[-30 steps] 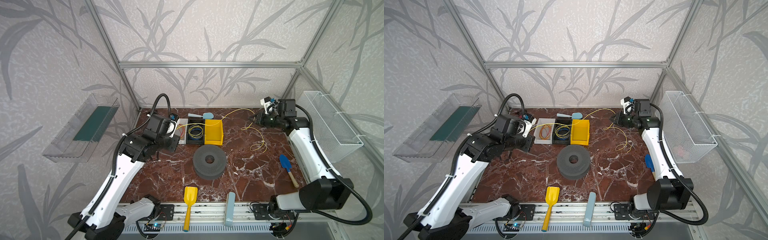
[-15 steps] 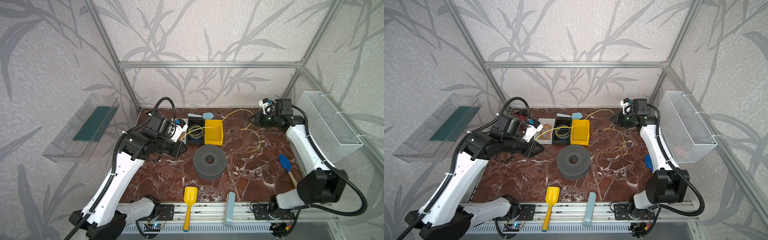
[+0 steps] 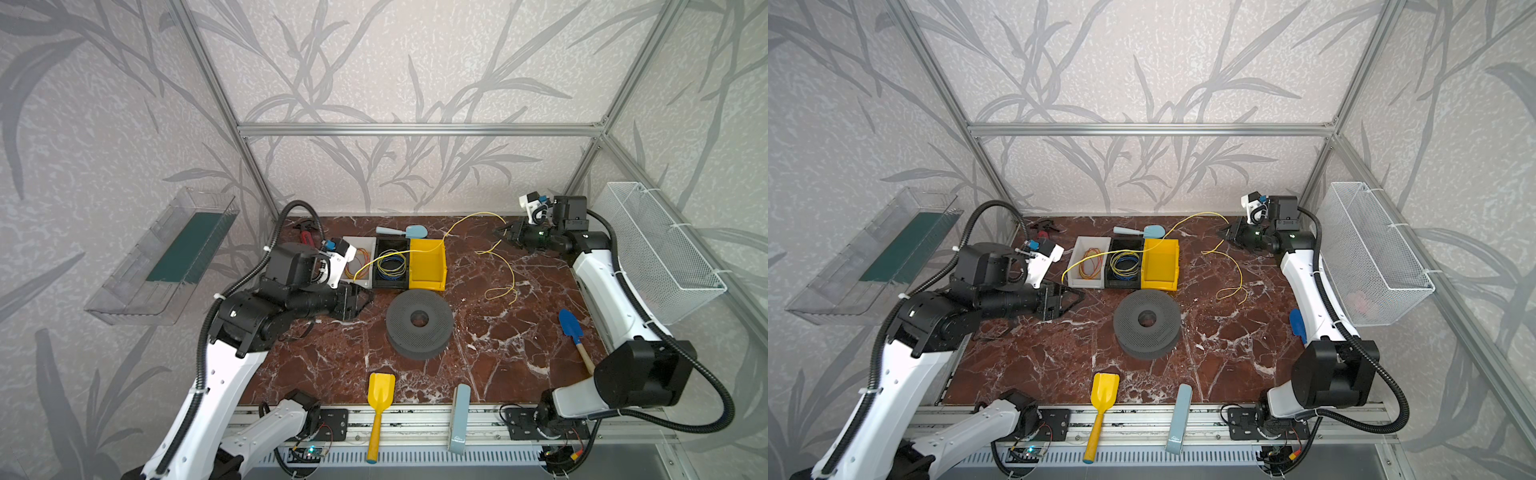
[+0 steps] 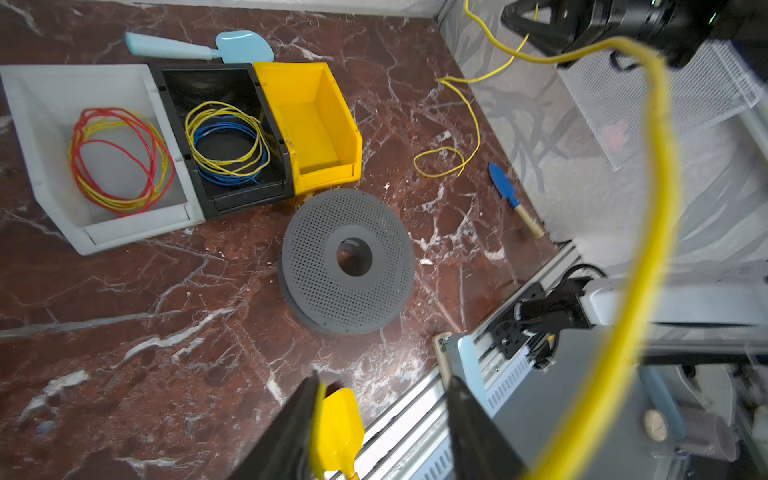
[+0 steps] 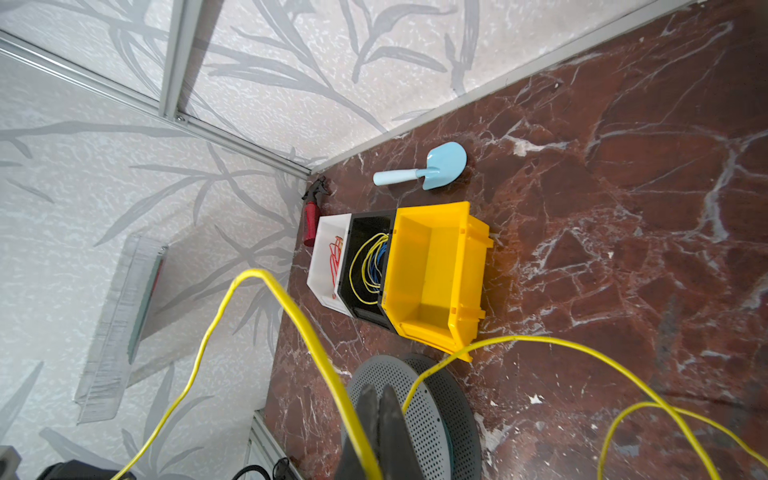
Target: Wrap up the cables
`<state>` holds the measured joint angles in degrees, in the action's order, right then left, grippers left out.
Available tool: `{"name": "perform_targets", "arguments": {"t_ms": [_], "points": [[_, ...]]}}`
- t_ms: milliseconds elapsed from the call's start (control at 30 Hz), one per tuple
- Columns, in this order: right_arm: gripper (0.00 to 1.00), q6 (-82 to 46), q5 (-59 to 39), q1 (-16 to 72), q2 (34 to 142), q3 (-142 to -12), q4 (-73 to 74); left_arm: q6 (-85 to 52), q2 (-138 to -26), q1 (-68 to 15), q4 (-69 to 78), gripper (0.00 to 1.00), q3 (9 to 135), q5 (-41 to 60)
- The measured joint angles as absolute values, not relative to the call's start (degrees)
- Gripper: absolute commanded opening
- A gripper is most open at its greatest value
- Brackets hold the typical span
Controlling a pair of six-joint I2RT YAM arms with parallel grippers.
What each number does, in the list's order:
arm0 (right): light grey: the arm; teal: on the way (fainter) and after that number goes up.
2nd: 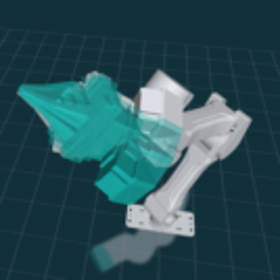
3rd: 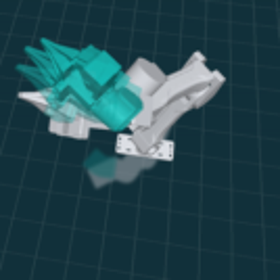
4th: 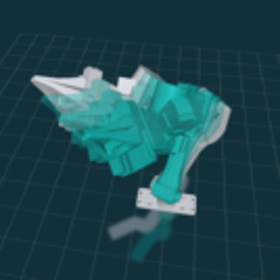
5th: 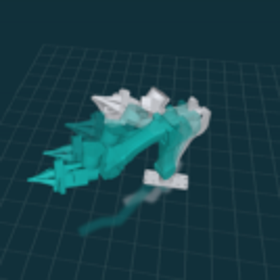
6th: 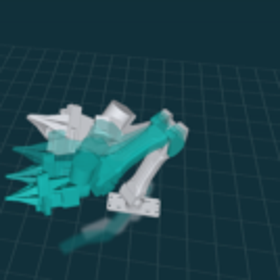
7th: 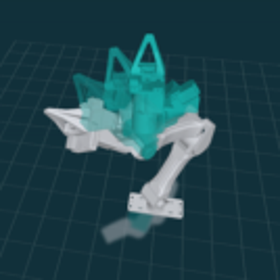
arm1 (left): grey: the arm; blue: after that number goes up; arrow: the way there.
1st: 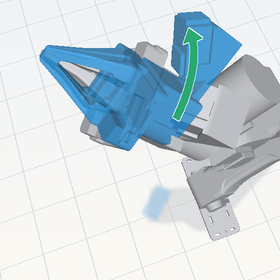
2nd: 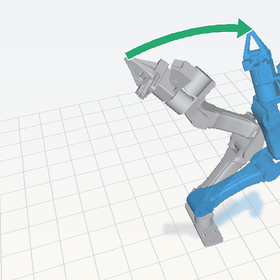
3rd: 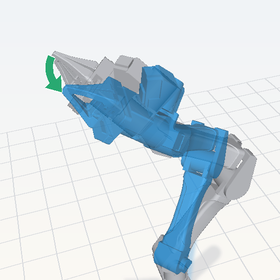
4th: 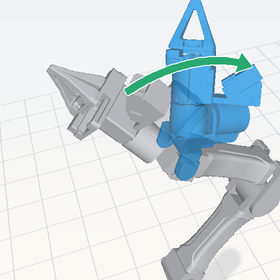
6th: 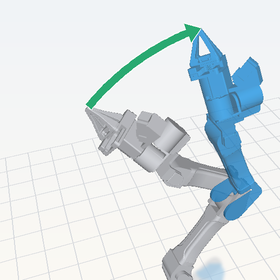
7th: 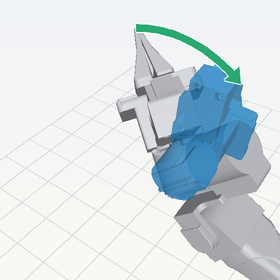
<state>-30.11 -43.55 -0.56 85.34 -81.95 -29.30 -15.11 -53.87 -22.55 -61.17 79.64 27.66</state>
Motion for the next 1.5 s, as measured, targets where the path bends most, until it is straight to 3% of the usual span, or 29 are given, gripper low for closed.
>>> {"name": "perform_targets", "arguments": {"t_ms": [67,233,300,433,533,800,1033,1500], "points": [[0.0,-31.5,-44.4,-0.8,85.3,-81.3,-28.0,-17.3,-52.0,-21.8,-59.0,0.18,77.1,29.2],[0.0,-33.5,-45.7,-0.9,85.3,-80.9,-25.8,-20.8,-50.2,-20.9,-55.2,0.12,74.7,31.9],[0.0,-34.1,-46.0,-0.9,85.3,-80.9,-25.5,-21.5,-50.2,-20.6,-53.9,0.18,74.6,32.2],[0.0,-34.6,-46.4,-0.9,85.3,-80.8,-25.1,-21.7,-49.1,-20.2,-53.5,0.49,74.8,29.6],[0.0,-35.0,-46.8,-0.9,85.3,-80.8,-25.0,-21.0,-47.4,-20.2,-54.7,0.58,77.4,23.7],[0.0,-35.4,-50.0,-0.9,85.3,-78.3,-24.5,-14.2,-47.2,-20.1,-55.8,0.64,92.0,9.4],[0.0,-35.5,-53.9,-0.9,85.0,-74.9,-25.4,-7.3,-53.8,-19.4,-52.5,0.67,94.8,1.5],[0.0,-34.5,-60.6,-0.8,83.2,-71.0,-27.4,-2.9,-67.0,-11.6,-45.8,0.7,97.8,3.6]]}}
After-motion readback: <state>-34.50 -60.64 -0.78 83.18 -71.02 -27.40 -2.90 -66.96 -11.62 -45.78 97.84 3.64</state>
